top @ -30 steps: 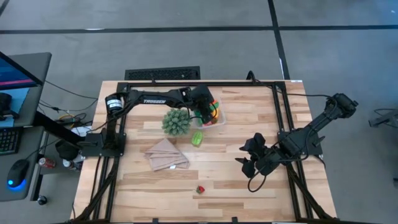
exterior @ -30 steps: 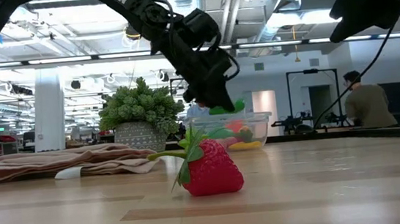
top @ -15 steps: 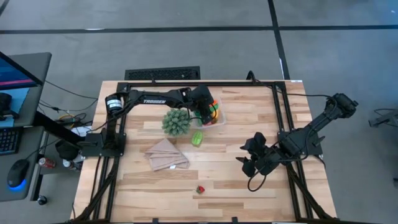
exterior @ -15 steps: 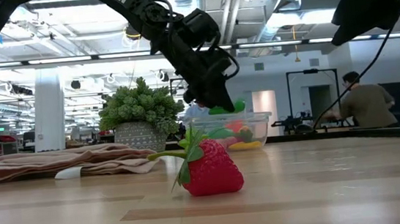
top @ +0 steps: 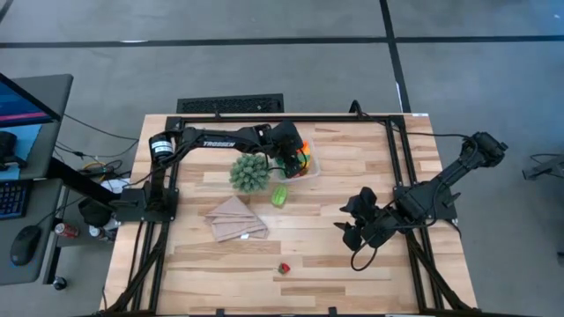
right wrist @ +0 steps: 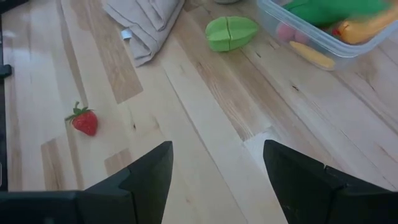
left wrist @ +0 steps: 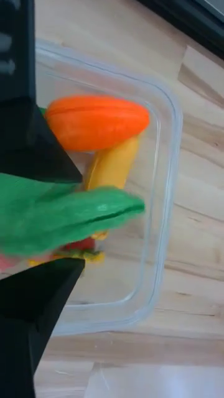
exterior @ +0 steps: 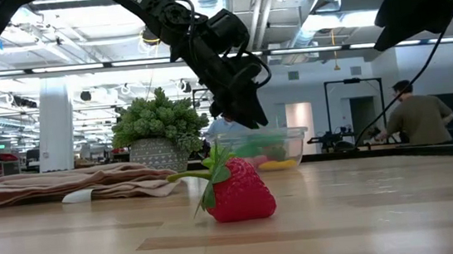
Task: Pick and placing Produce into tupperware
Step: Put the green beans into the transparent bin, then put the green star fruit into the transparent bin
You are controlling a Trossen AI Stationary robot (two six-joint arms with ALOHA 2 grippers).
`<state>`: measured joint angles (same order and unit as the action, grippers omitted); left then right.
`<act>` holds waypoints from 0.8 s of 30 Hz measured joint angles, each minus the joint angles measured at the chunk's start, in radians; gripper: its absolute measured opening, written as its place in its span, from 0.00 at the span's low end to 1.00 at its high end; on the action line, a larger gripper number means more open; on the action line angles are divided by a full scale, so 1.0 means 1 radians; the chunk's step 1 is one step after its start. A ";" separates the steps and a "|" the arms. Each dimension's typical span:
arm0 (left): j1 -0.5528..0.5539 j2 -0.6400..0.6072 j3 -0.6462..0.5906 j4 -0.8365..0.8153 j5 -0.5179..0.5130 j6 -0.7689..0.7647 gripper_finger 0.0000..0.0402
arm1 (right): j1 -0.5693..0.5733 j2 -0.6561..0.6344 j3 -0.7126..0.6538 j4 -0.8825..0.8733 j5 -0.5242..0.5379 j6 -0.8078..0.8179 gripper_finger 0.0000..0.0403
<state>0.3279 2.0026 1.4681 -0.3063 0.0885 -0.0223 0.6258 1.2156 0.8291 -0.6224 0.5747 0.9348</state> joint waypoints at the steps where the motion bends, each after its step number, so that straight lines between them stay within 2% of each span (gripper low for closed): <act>1: 0.000 0.000 0.000 0.000 -0.001 0.000 0.51 | 0.000 0.000 0.000 0.000 0.000 0.000 0.61; 8: 0.000 0.000 0.007 0.006 0.006 0.000 0.58 | 0.000 0.000 0.000 0.001 0.000 0.006 0.61; 14: 0.001 -0.001 0.132 -0.084 0.097 0.034 0.58 | 0.000 0.000 0.000 0.001 0.000 0.007 0.61; 16: 0.000 -0.001 0.190 -0.131 0.187 0.051 0.58 | 0.000 0.000 0.000 0.001 0.001 0.004 0.61; 21: -0.014 -0.002 0.316 -0.265 0.505 0.100 0.58 | 0.000 0.000 0.000 0.001 0.001 0.001 0.61; 24: -0.039 -0.003 0.385 -0.391 0.610 0.147 0.58 | 0.000 0.000 0.000 0.001 0.001 0.001 0.61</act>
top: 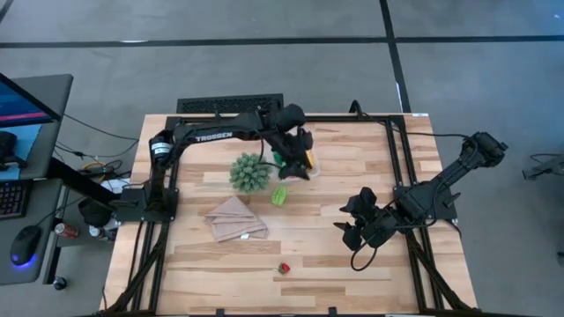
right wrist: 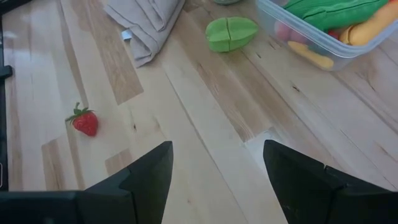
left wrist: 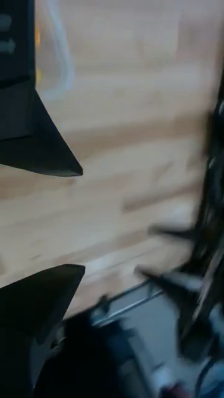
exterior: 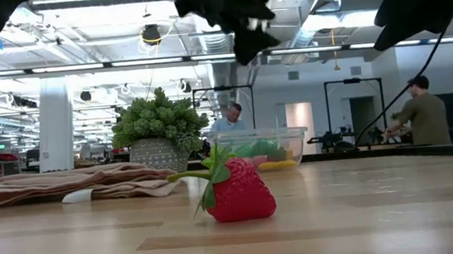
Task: Pick and placing Produce into tupperware
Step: Put the green star fruit into the transparent bin
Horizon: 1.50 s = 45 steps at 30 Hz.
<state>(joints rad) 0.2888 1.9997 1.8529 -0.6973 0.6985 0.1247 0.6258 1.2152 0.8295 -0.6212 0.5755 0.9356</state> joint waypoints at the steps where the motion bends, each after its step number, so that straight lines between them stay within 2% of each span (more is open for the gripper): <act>1: -0.012 0.000 0.018 -0.050 0.009 0.023 0.58 | 0.000 0.000 0.000 0.000 0.000 0.000 0.61; 5: -0.073 0.000 0.063 -0.254 -0.046 0.135 0.58 | 0.000 0.000 0.000 0.000 0.000 0.000 0.61; 9: -0.145 0.001 0.063 -0.427 -0.199 0.203 0.58 | 0.000 0.000 0.000 0.000 0.000 -0.001 0.61; 12: -0.197 0.000 0.038 -0.493 -0.308 0.217 0.58 | 0.000 0.000 0.000 -0.004 0.000 -0.002 0.61; 18: -0.286 0.001 -0.016 -0.562 -0.341 0.170 0.58 | 0.000 0.000 0.000 -0.016 0.000 -0.005 0.61; 22: -0.336 0.001 -0.079 -0.535 -0.346 0.066 0.58 | 0.000 0.000 0.000 -0.016 0.001 -0.005 0.61; 32: -0.350 0.001 -0.288 -0.300 -0.483 -0.267 0.58 | 0.000 0.000 0.001 -0.030 0.001 -0.004 0.61; 38: -0.343 0.002 -0.294 -0.267 -0.604 -0.369 0.58 | 0.000 0.000 0.001 -0.041 0.001 -0.004 0.61; 45: -0.344 0.002 -0.294 -0.196 -0.700 -0.450 0.58 | 0.000 0.000 0.001 -0.045 0.000 -0.004 0.61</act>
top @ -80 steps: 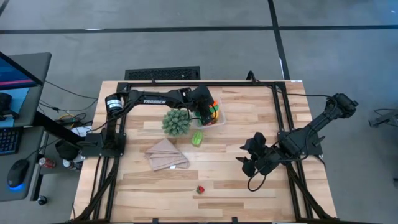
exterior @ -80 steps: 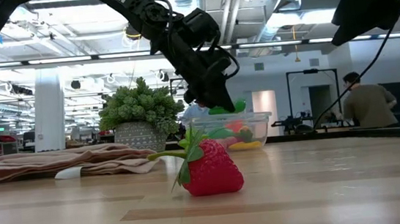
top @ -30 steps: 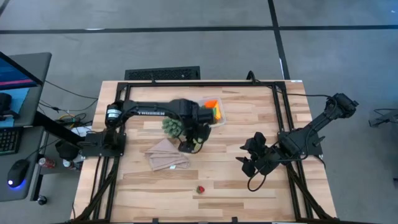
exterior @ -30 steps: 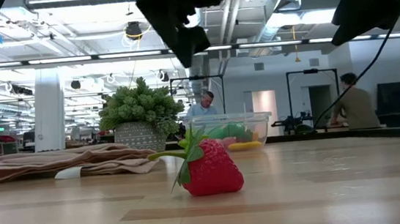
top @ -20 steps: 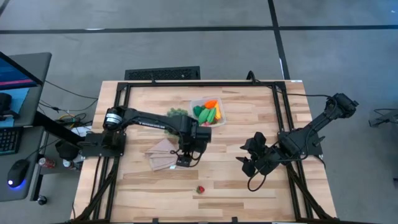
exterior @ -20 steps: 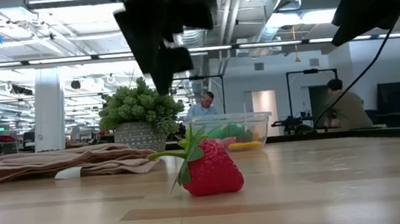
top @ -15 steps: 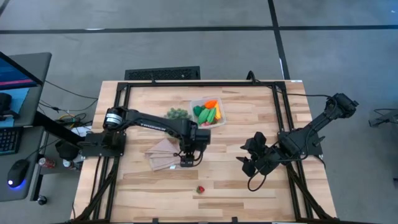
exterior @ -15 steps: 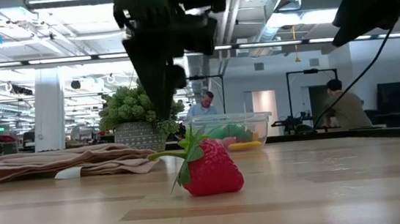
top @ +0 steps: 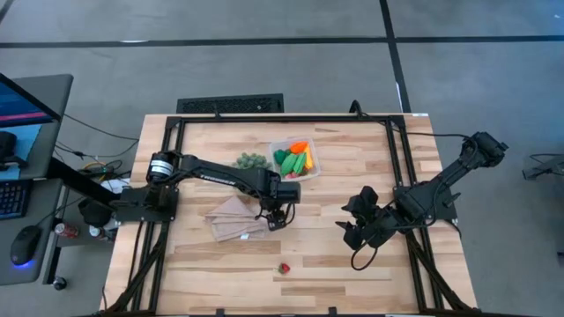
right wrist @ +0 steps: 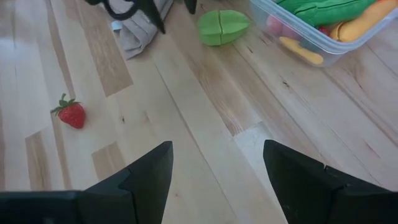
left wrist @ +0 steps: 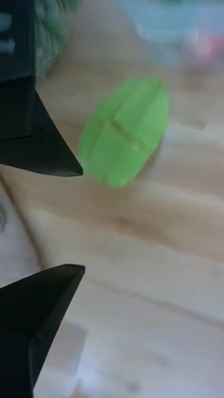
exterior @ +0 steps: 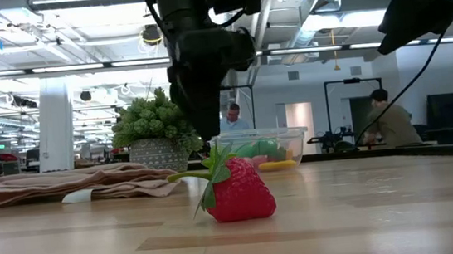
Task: Pick and placing Produce into tupperware
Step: Put the green star fruit into the transparent bin
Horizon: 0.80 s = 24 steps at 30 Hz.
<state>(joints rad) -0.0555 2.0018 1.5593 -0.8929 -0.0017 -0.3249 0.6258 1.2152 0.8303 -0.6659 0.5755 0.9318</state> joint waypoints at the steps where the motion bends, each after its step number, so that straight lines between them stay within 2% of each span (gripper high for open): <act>1: 0.000 0.000 0.000 -0.002 -0.023 -0.011 0.58 | 0.000 0.000 0.000 0.000 -0.001 0.000 0.61; 4: 0.005 0.000 0.000 0.006 -0.076 -0.027 0.58 | 0.000 0.000 0.000 0.000 -0.001 0.002 0.61; 12: 0.030 0.000 0.000 0.048 -0.118 -0.053 0.58 | 0.002 0.000 0.000 0.000 -0.001 0.002 0.61; 24: 0.068 0.035 0.002 0.085 -0.099 -0.081 0.58 | 0.002 0.000 0.000 0.000 -0.007 0.003 0.61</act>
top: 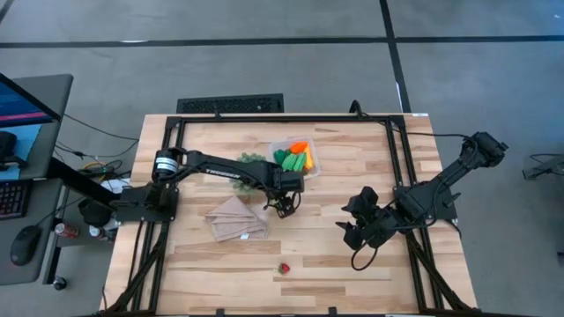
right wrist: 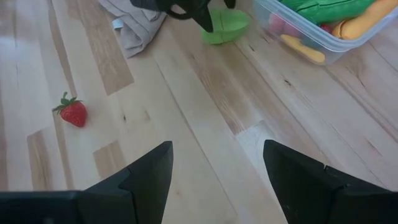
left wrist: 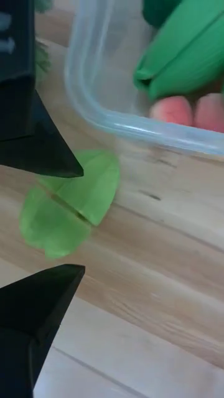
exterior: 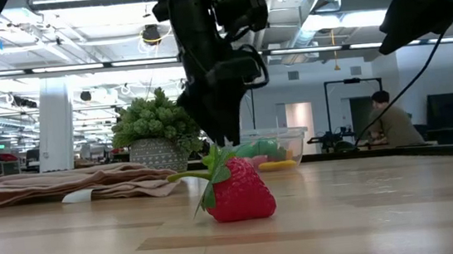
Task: Pick and placing Produce into tupperware
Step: Put the green star fruit into the transparent bin
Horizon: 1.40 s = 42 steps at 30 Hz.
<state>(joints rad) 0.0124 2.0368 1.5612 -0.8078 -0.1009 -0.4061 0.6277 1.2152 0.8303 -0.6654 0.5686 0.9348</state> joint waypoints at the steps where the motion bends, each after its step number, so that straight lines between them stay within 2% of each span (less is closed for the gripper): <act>1: 0.000 0.005 0.000 -0.001 0.000 0.000 0.58 | 0.000 0.000 0.000 0.001 0.000 0.000 0.61; 10: 0.010 0.012 0.000 0.016 -0.009 0.000 0.58 | 0.001 0.000 0.000 -0.001 -0.003 0.000 0.61; 19: -0.003 0.012 0.000 0.014 0.033 -0.001 0.58 | 0.001 0.000 0.000 -0.001 -0.002 0.000 0.61; 25: -0.033 0.012 -0.002 0.010 0.076 -0.065 0.58 | 0.001 0.000 0.000 -0.001 -0.001 0.000 0.61; 35: -0.084 0.012 -0.002 -0.016 0.057 -0.110 0.58 | 0.001 0.000 0.000 -0.001 0.001 0.000 0.61; 42: -0.092 0.012 -0.002 -0.031 0.031 -0.049 0.58 | 0.000 0.000 0.000 -0.001 0.001 0.000 0.61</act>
<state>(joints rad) -0.0792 2.0487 1.5593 -0.8387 -0.0699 -0.4548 0.6277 1.2152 0.8299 -0.6662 0.5697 0.9348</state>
